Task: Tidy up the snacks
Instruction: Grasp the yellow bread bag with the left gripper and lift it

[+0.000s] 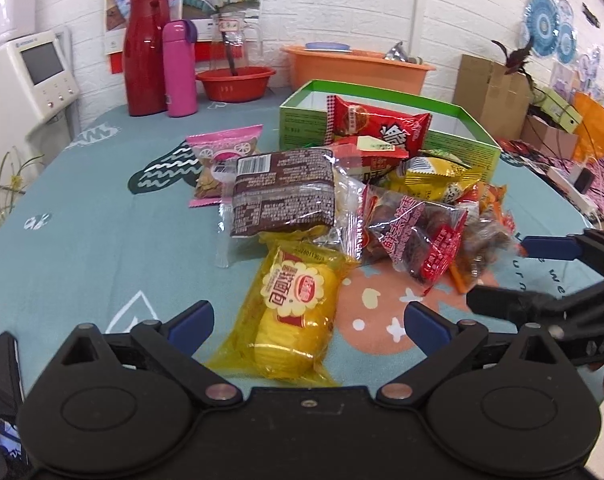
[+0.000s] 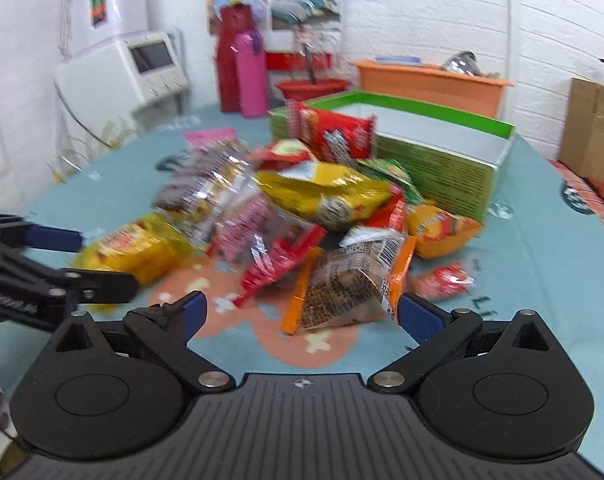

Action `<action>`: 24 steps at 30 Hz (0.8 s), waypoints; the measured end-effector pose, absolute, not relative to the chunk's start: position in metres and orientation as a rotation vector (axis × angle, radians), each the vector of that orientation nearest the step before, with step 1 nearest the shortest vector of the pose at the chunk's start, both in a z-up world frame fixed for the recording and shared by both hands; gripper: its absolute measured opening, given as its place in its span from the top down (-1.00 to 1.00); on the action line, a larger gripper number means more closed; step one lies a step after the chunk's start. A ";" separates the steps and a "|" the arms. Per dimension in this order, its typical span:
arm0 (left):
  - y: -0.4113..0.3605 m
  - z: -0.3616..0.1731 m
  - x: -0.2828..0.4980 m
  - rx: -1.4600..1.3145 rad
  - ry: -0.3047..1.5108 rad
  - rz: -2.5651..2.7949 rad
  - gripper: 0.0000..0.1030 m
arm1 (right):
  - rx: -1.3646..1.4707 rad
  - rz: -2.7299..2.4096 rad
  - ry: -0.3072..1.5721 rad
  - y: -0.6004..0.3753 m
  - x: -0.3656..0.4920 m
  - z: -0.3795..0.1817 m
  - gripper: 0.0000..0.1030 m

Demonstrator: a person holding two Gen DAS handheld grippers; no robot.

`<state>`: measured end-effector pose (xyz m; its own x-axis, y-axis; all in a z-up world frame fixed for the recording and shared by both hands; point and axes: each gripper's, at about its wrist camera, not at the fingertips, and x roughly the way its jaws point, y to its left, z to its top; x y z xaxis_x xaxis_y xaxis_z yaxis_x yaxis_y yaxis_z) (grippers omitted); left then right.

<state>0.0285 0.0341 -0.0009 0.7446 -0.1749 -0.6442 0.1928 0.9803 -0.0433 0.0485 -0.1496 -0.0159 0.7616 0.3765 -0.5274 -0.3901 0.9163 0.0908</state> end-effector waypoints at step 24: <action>0.075 -0.012 0.062 -0.154 0.912 -0.364 -0.32 | -0.027 0.808 0.660 -0.046 0.065 -0.028 -1.00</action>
